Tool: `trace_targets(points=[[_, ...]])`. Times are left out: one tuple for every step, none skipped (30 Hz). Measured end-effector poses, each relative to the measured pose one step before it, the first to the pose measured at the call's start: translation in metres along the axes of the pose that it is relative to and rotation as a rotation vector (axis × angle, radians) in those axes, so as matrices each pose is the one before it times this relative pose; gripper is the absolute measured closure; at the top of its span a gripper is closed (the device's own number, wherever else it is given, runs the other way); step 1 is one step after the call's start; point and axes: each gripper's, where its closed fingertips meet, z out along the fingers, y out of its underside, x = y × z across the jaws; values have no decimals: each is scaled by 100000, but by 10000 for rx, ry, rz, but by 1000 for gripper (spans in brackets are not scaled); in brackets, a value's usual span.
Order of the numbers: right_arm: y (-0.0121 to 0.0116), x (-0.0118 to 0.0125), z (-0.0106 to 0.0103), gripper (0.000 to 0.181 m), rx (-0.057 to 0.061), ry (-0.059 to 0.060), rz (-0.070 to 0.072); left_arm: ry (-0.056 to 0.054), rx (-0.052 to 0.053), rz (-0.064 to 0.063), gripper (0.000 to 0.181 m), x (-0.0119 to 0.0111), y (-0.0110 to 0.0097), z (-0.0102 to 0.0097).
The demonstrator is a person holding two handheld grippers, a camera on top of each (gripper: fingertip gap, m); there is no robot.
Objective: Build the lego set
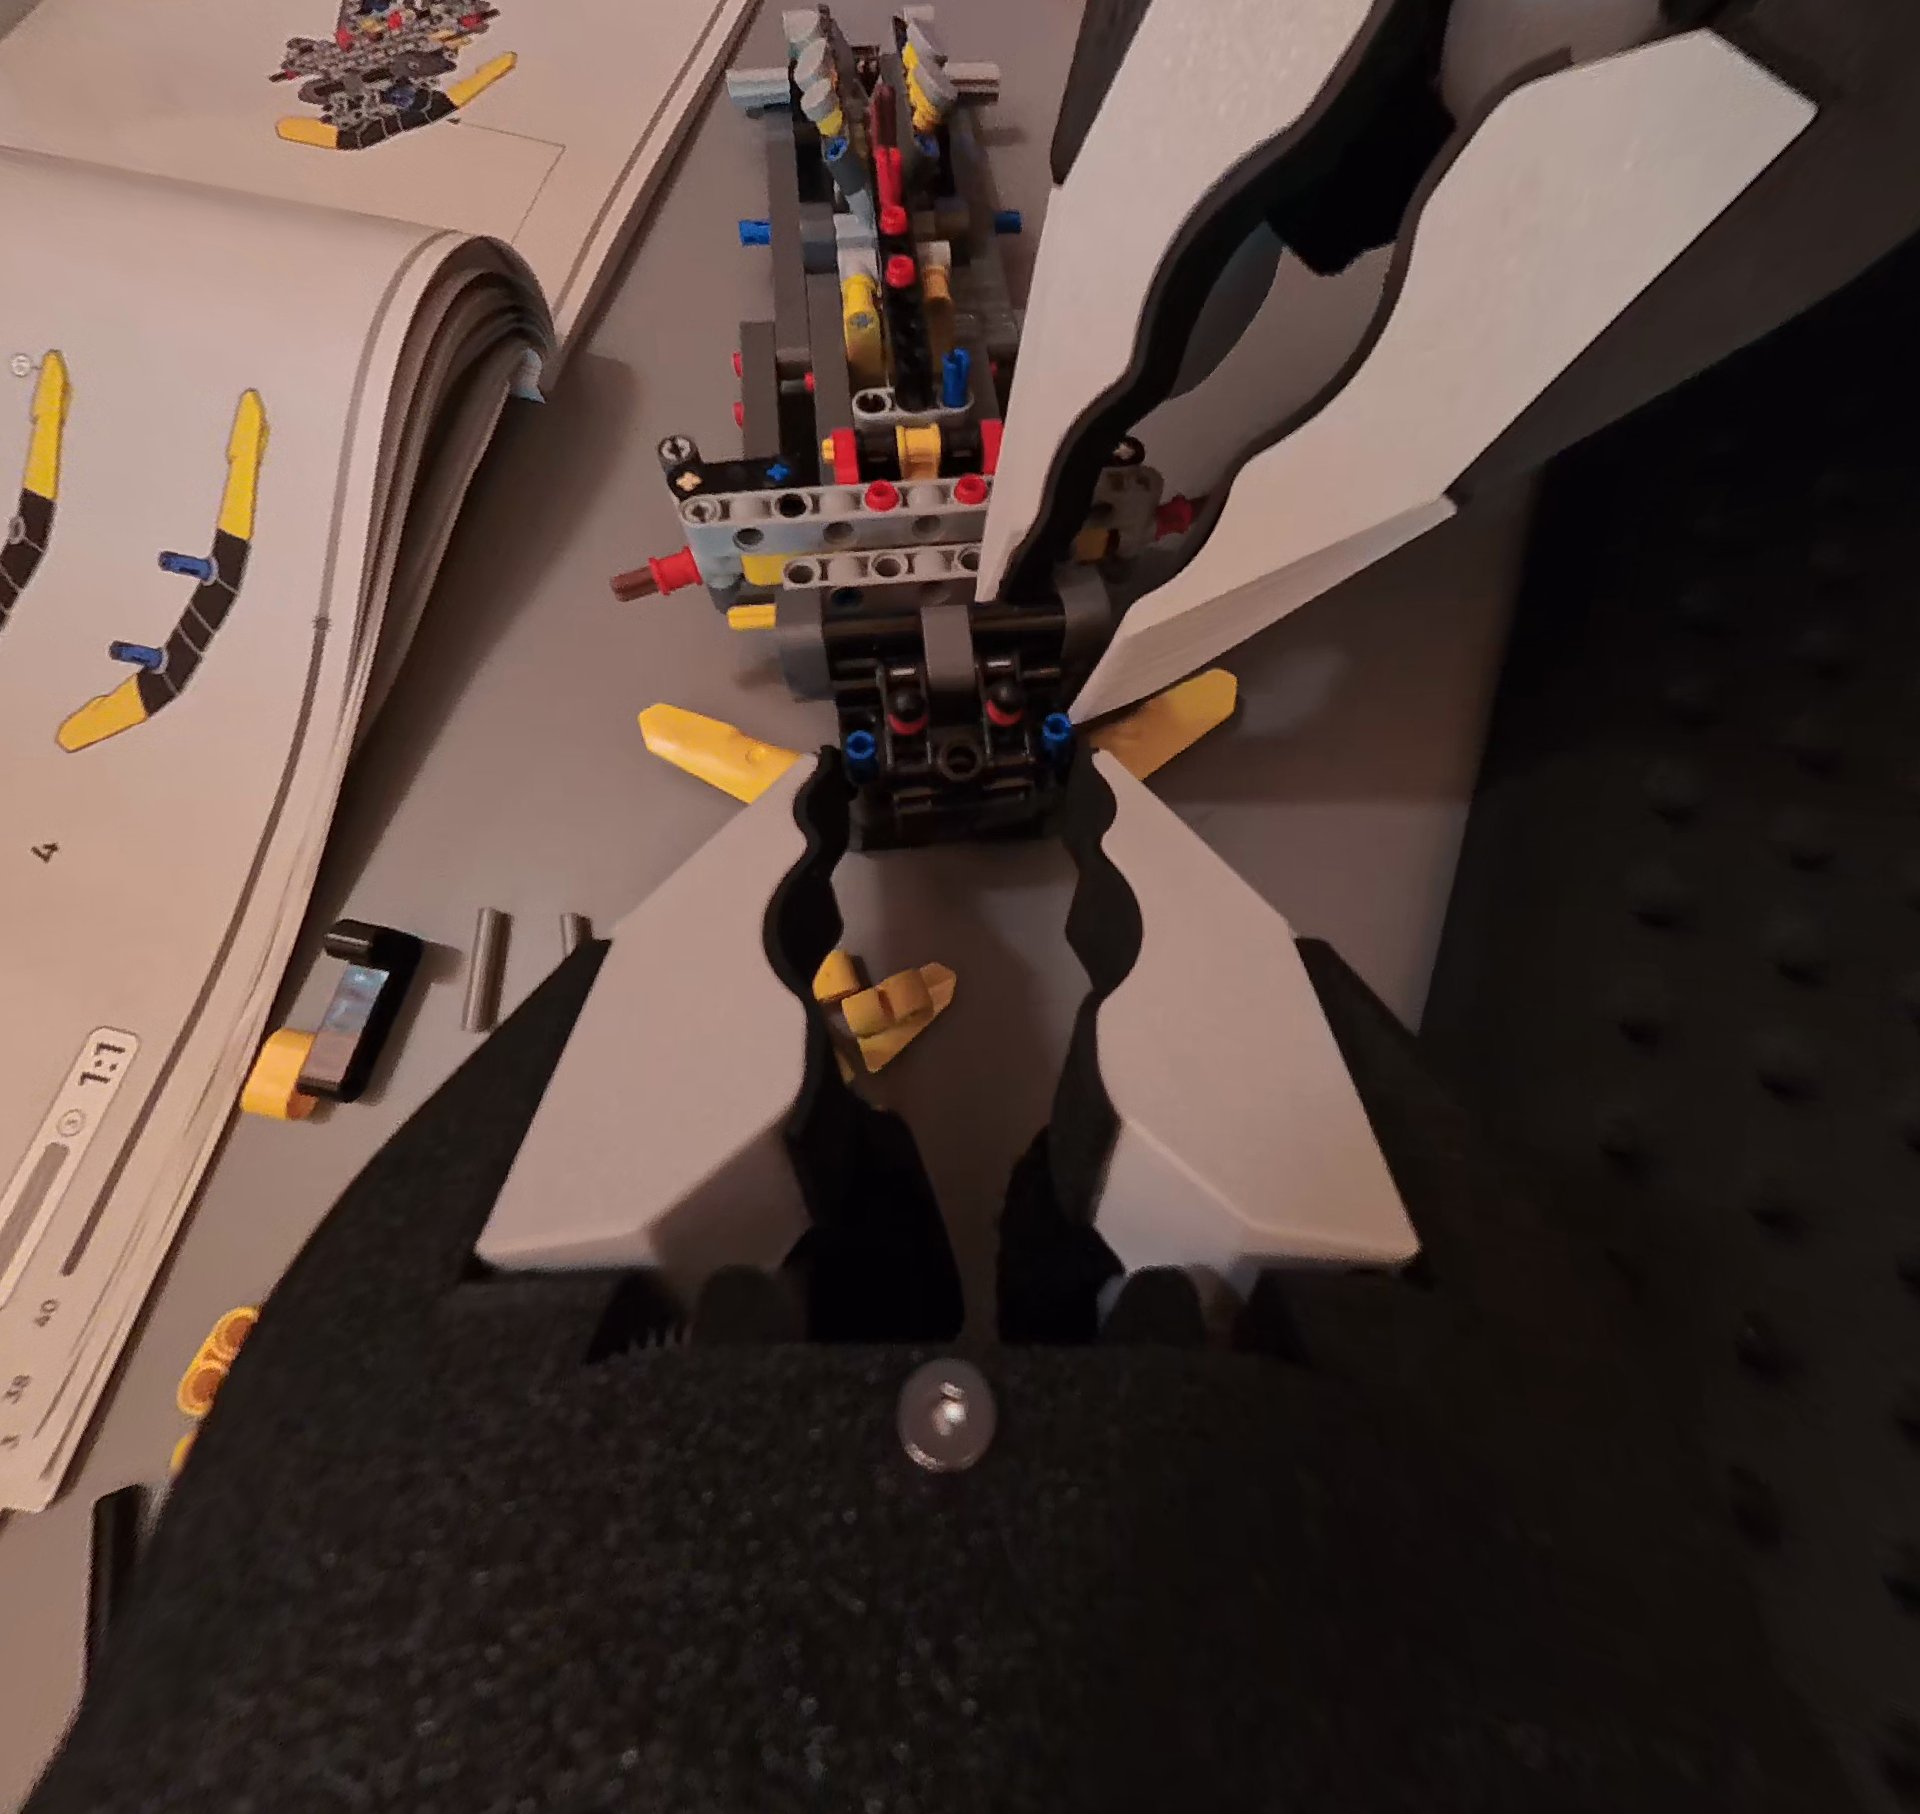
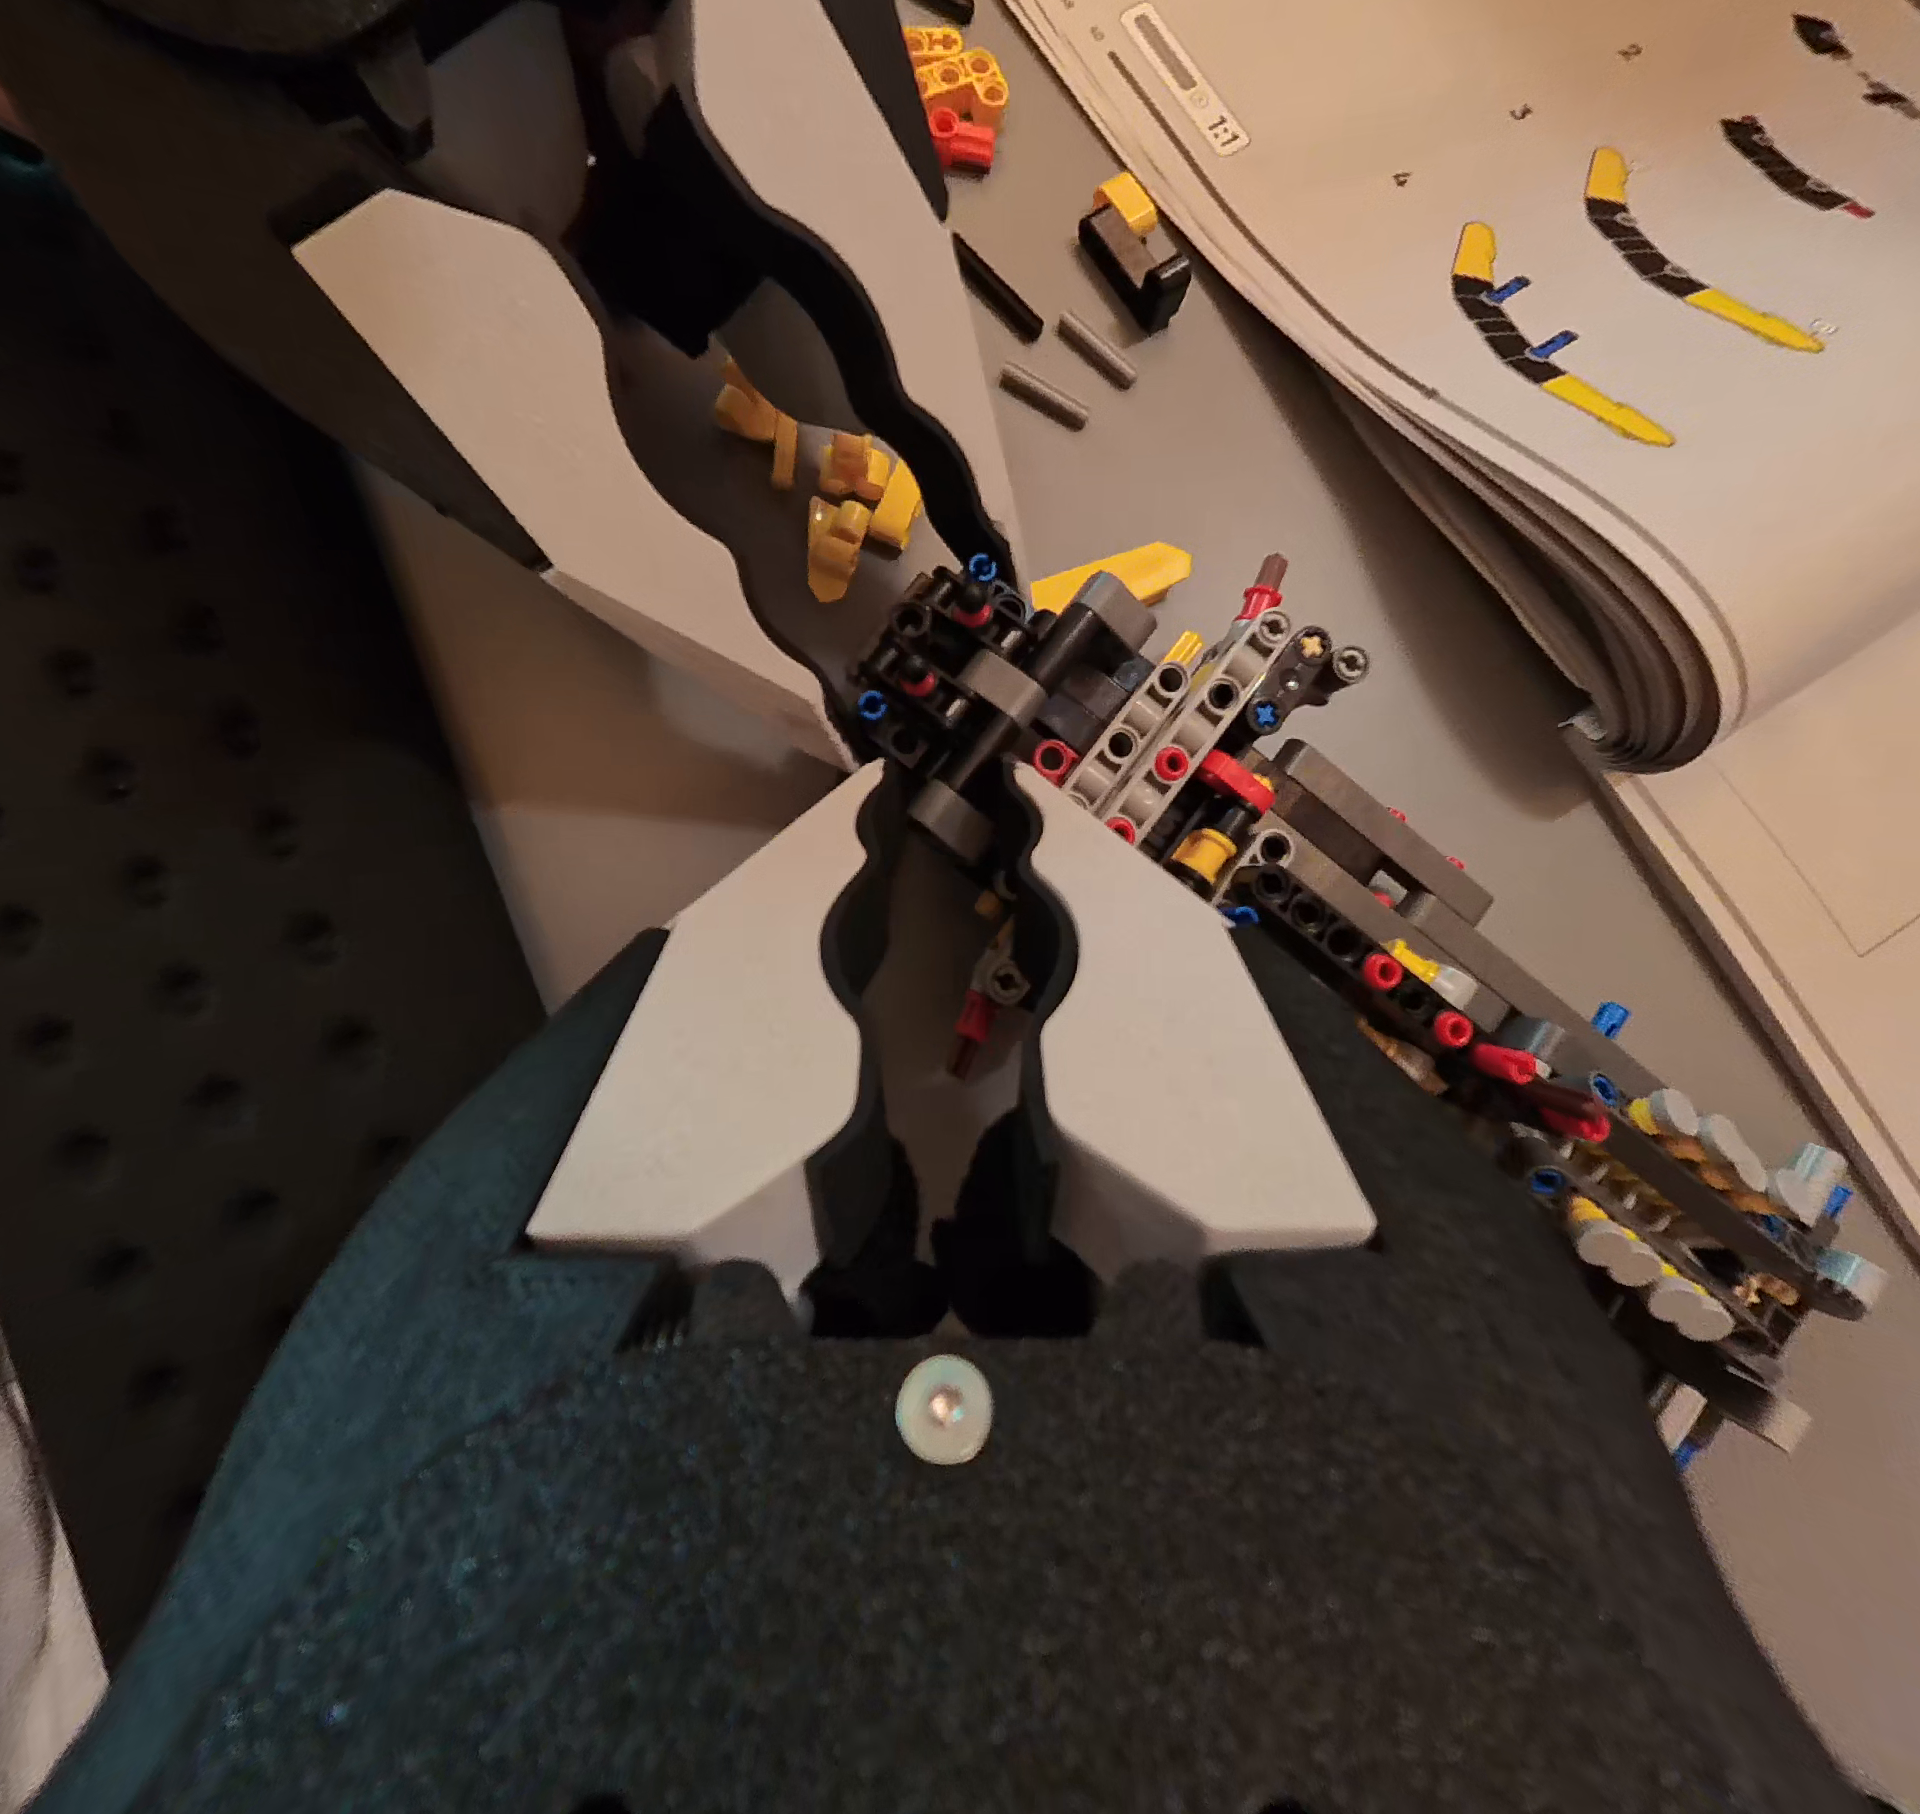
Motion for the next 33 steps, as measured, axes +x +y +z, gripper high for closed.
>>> trace_targets(points=[[-22,-7,21,164,13,19,-22,31,-6,-32,141,45,20,-5],[-25,11,42,164,27,36,-47,19,-4,-23,142,2,23,-10],[-20,11,51,164,29,20,-39,39,-4,-40,142,0,33,-10],[-16,-1,62,164,41,-20,8,69,-12,-85,142,-5,23,-12],[-25,-4,32,164,51,-49,84,76,-19,-93,142,-29,31,11],[-22,-6,1,164,35,-88,123,68,-21,-62,141,-12,29,1],[-23,-16,-6,164,18,-100,127,17,-18,9,141,-62,26,9],[-17,-7,-5,164,23,-80,110,5,-9,59,142,-44,5,2],[4,-19,-19,164,7,-55,27,24,-5,29,142,-7,6,11],[31,-34,-61,163,-38,-41,-44,36,-8,-17,141,13,0,2],[19,-53,-133,160,-33,-23,-55,28,-10,-22,141,4,10,8],[-44,-136,-239,157,-3,-34,-65,10,-4,-8,141,-1,11,4],[-130,-189,-340,155,54,-59,-101,0,-1,-5,141,3,9,6],[-271,45,-402,155,144,81,-106,0,-2,-2,141,2,3,-1],[-405,271,-406,155,231,188,-47,-1,-2,4,141,-4,5,12],[-506,348,-312,157,281,147,68,-3,-2,5,141,2,4,-1],[-446,475,-120,161,222,118,233,-2,-3,5,141,5,-1,6],[-215,392,114,163,18,-34,309,2,-3,2,141,1,6,12],[240,127,334,163,-332,-267,375,5,-5,-2,141,9,0,4],[613,-186,481,161,-624,-489,429,1,-5,4,142,-1,1,4],[364,-69,426,159,-528,-384,475,-9,-4,12,142,0,8,11],[-82,-131,219,158,-133,-305,470,-14,-5,16,142,9,5,4],[-199,-308,68,161,-16,-311,325,-23,-7,19,142,-6,8,17],[-187,-55,-35,161,-56,-84,181,-19,-9,4,142,1,11,15],[26,164,-49,161,-151,126,6,-3,-22,-21,141,-9,26,20],[-106,77,-164,161,-50,91,11,15,-57,-33,141,15,84,45],[-33,-197,-210,159,-125,-96,87,22,-101,-20,141,27,137,85],[53,-495,-203,153,-194,-240,39,6,-142,7,141,25,195,119],[-136,-377,-239,151,-38,-88,-42,-47,-54,58,141,-12,43,84],[-339,-164,-208,150,146,103,-71,-55,-10,69,141,-32,-17,51],[-228,-167,-40,149,62,111,-56,-32,-6,35,142,-7,-6,17],[43,-104,161,145,-110,132,26,-15,-3,9,141,2,14,4],[208,89,284,139,-218,233,72,-5,-5,4,141,-2,21,-18]])
